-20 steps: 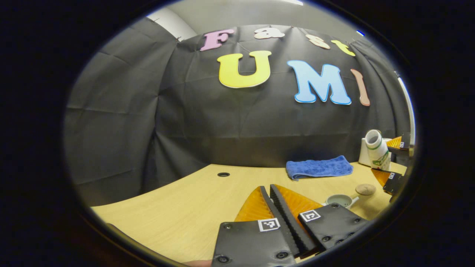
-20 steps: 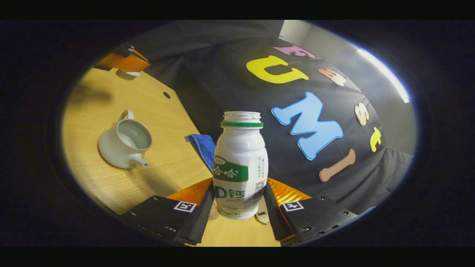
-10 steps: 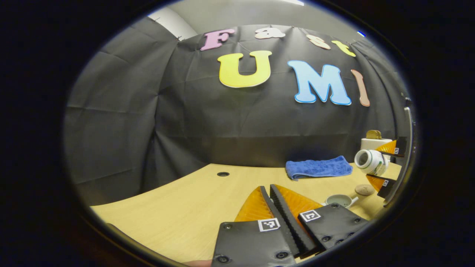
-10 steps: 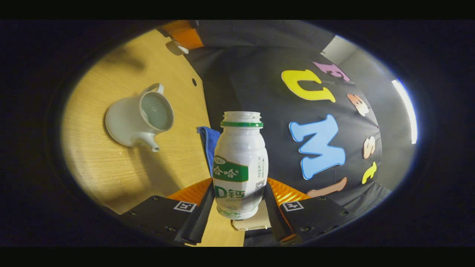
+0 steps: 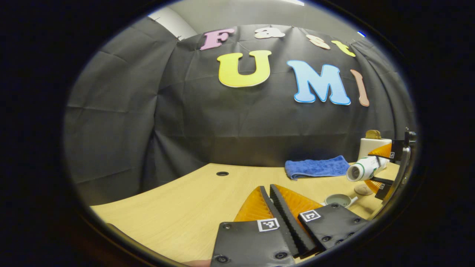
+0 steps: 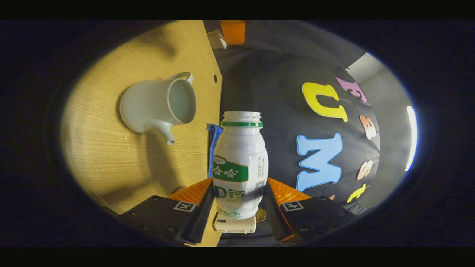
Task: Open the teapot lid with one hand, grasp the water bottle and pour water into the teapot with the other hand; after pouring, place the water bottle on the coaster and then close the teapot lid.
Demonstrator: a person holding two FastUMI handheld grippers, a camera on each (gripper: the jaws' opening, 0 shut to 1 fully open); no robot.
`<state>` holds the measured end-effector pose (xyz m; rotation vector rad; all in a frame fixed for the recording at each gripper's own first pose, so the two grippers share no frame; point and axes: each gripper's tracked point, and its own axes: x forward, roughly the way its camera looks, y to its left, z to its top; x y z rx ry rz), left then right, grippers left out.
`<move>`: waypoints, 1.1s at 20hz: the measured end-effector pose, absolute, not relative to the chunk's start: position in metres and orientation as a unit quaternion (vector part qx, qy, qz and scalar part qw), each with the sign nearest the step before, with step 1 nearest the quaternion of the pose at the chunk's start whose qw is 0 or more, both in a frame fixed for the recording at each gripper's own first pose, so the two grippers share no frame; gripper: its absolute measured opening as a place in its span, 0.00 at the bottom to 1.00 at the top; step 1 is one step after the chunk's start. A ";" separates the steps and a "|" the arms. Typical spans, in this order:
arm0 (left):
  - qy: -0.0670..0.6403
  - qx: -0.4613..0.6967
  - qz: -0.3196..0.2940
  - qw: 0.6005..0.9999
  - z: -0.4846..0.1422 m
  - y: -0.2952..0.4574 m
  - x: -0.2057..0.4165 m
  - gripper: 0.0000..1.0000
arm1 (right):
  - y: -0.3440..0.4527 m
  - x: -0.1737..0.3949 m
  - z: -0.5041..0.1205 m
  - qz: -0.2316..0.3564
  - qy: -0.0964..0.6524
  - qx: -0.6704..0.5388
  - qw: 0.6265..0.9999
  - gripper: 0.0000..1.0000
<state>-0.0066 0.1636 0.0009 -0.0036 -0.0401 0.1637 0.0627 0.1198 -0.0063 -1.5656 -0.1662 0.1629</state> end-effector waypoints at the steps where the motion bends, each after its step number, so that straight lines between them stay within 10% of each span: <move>1: -0.020 -0.001 0.082 0.996 0.001 0.164 -0.006 1.00 | 0.120 0.062 -0.006 0.073 -0.079 -0.711 0.695 0.69; 7: -0.019 -0.001 0.079 0.997 0.000 0.162 -0.007 1.00 | 0.128 0.064 0.002 0.081 -0.099 -0.748 0.652 0.69; 8: -0.018 -0.001 0.078 0.997 -0.002 0.162 -0.006 0.08 | 0.129 0.063 0.003 0.082 -0.101 -0.753 0.645 0.69; 9: -0.018 0.000 0.078 0.997 -0.001 0.161 -0.006 0.08 | 0.129 0.062 0.003 0.083 -0.102 -0.757 0.640 0.69; 10: -0.018 0.000 0.078 0.997 -0.001 0.161 -0.006 1.00 | 0.132 0.062 0.003 0.086 -0.103 -0.760 0.636 0.69; 19: -0.016 0.003 0.075 0.997 -0.001 0.159 -0.006 1.00 | 0.137 0.059 0.007 0.082 -0.120 -0.780 0.608 0.69; 20: -0.017 0.002 0.075 0.997 -0.002 0.159 -0.006 0.08 | 0.138 0.059 0.008 0.082 -0.121 -0.781 0.607 0.69; 22: -0.017 0.002 0.075 0.997 -0.001 0.159 -0.005 0.08 | 0.139 0.058 0.008 0.080 -0.123 -0.783 0.605 0.69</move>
